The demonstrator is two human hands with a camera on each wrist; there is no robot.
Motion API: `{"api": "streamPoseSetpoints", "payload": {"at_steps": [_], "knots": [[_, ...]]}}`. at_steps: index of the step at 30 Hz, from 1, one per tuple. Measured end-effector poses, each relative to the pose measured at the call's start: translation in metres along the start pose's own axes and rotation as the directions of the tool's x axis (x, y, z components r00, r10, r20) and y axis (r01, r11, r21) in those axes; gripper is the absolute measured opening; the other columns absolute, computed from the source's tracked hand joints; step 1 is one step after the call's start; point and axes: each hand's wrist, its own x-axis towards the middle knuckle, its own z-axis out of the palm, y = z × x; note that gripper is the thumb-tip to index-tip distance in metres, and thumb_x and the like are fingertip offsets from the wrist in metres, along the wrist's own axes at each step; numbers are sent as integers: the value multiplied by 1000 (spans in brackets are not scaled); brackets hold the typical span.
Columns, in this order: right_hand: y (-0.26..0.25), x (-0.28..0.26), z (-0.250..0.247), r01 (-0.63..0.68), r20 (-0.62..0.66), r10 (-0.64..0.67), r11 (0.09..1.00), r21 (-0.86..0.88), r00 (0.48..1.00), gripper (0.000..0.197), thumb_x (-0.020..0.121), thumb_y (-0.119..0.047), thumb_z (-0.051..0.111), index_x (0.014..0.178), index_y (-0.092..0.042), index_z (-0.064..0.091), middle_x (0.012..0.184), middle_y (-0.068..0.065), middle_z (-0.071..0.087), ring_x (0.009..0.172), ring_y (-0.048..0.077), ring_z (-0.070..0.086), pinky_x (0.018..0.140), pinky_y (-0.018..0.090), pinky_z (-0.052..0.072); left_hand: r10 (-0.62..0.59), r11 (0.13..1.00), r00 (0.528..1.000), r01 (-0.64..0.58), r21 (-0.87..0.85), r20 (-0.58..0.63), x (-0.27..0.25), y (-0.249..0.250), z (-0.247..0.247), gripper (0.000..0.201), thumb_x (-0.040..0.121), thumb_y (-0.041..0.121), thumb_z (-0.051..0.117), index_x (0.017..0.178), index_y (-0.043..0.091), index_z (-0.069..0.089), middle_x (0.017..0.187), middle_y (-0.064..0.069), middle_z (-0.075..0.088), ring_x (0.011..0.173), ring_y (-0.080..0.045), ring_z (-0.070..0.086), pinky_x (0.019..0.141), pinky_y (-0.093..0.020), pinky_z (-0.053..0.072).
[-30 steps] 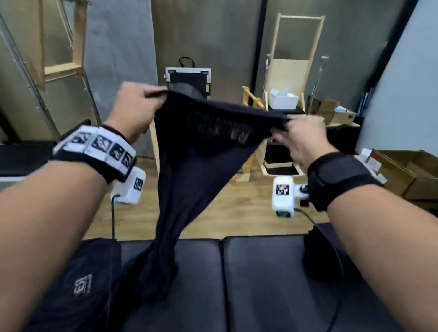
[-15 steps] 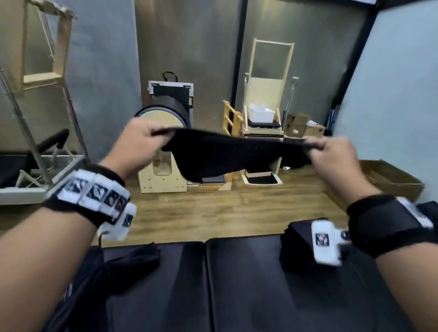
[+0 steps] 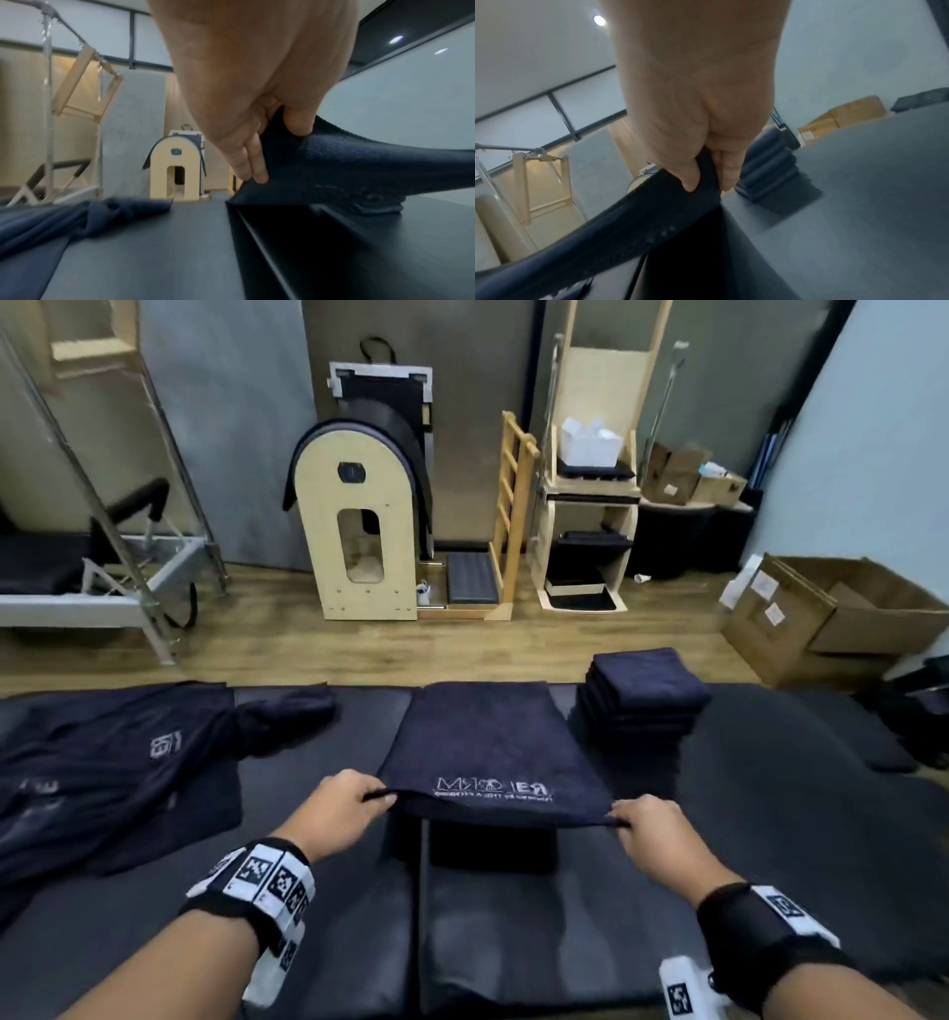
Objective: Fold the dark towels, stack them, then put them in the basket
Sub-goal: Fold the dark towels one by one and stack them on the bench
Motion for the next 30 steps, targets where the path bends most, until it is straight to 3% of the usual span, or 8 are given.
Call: {"api": "streamPoseSetpoints", "payload": {"at_steps": [5,8,10,13,16,21,25,30], "knots": [[16,-39,21,42,108,-34,997,-69,994,23,93,-15,56,98,-20,78,100,6,75,100,34,66,82,35,46,-69,997,997,69,22,18,-41,-4,33,37,94,30,66,60,20,56,56,5,52,56,-10,46,53,-16,35],[22,-59,25,21,258,-6,998,-54,966,24,91,-13,53,77,-17,71,79,7,69,87,33,65,66,32,40,-105,994,992,103,28,76,-65,-2,43,36,95,29,65,60,22,58,57,8,56,56,-6,50,52,-16,37],[24,-69,23,-9,375,17,1000,-25,927,27,90,-20,60,63,-14,60,64,-1,59,73,24,63,57,30,37,-135,991,980,137,0,144,-78,1,48,33,97,24,63,64,20,59,63,7,60,58,-8,59,55,-17,45],[29,-81,16,-8,485,-3,1000,20,875,28,89,-25,66,67,-8,61,63,-2,64,61,13,66,55,21,46,-186,969,950,219,-113,250,-94,7,50,23,100,20,58,84,5,61,81,-20,66,56,-29,72,60,-41,52],[35,-76,13,-24,413,-12,996,83,911,24,92,-20,61,75,-3,65,69,6,73,60,12,72,63,27,57,-199,965,953,230,-122,228,-99,13,50,24,101,23,55,92,1,59,89,-27,68,55,-35,72,60,-37,48],[38,-52,9,-16,254,-17,991,129,967,31,96,-16,58,65,-13,61,62,1,69,55,7,66,54,20,48,-213,953,969,235,-191,126,-80,25,50,24,101,23,55,91,1,59,81,-24,71,51,-37,70,56,-40,52],[34,-20,1,-72,152,33,963,262,988,25,97,-13,59,74,-15,67,70,2,71,54,9,69,53,23,54,-185,966,982,186,-180,23,-44,29,35,25,100,20,57,80,4,62,62,-17,68,44,-34,65,45,-32,51],[15,44,-22,-172,95,144,860,480,985,11,95,-7,60,89,-14,66,71,12,73,53,21,73,48,34,58,-121,987,990,112,-118,-74,31,31,4,19,96,16,61,78,15,67,69,-16,70,41,-26,62,41,-25,47]]}}
